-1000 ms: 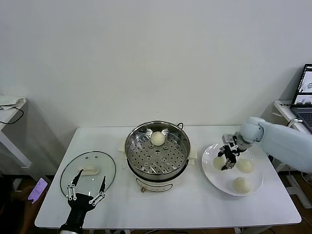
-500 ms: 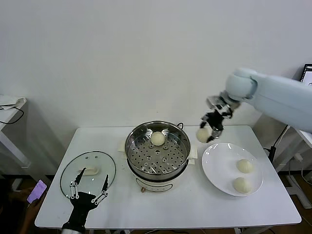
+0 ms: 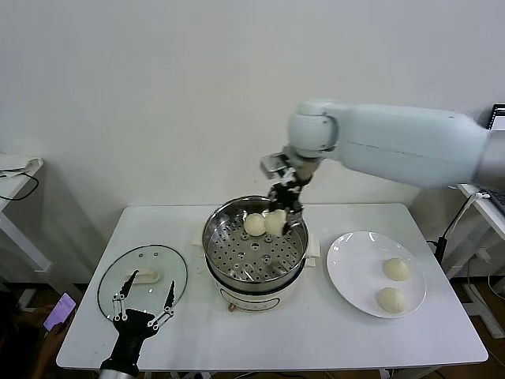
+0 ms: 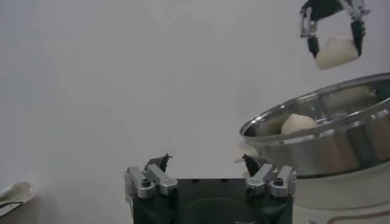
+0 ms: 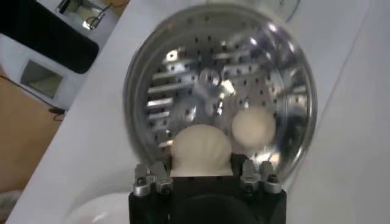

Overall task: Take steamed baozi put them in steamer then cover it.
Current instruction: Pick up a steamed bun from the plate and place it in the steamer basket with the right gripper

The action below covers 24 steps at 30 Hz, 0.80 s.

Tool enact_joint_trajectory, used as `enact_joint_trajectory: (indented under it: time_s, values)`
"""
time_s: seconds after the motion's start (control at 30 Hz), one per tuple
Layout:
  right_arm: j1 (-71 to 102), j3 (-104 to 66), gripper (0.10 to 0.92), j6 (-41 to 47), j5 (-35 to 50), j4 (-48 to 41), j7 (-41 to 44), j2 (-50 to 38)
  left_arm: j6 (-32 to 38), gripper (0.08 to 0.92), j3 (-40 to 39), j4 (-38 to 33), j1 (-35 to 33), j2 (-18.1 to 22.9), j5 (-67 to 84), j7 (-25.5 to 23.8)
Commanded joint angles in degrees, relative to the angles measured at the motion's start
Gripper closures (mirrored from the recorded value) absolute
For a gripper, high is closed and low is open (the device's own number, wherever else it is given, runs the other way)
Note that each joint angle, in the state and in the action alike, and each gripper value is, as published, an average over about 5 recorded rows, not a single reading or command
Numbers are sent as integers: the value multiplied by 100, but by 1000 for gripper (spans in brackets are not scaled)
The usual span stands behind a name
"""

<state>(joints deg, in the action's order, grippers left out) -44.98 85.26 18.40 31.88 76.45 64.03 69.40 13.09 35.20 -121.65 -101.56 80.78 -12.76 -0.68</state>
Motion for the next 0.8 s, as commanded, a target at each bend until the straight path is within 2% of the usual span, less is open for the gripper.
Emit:
enact_joint_trajectory:
  time_s: [0.03, 0.33, 0.67, 0.8]
  values:
    - [345, 165, 389, 346, 458, -570, -655, 1109, 7, 177, 6, 1, 6, 14, 8, -1]
    - [863, 227, 389, 387, 385, -1143, -962, 1581, 38, 177, 64, 33, 31, -7, 67, -8]
    - [1013, 202, 383, 354, 328, -1297, -957, 1693, 41, 177, 60, 28, 28, 5, 77, -7]
    - [1053, 193, 316, 341, 333, -1284, -996, 1671, 50, 177, 73, 22, 15, 7, 80, -7]
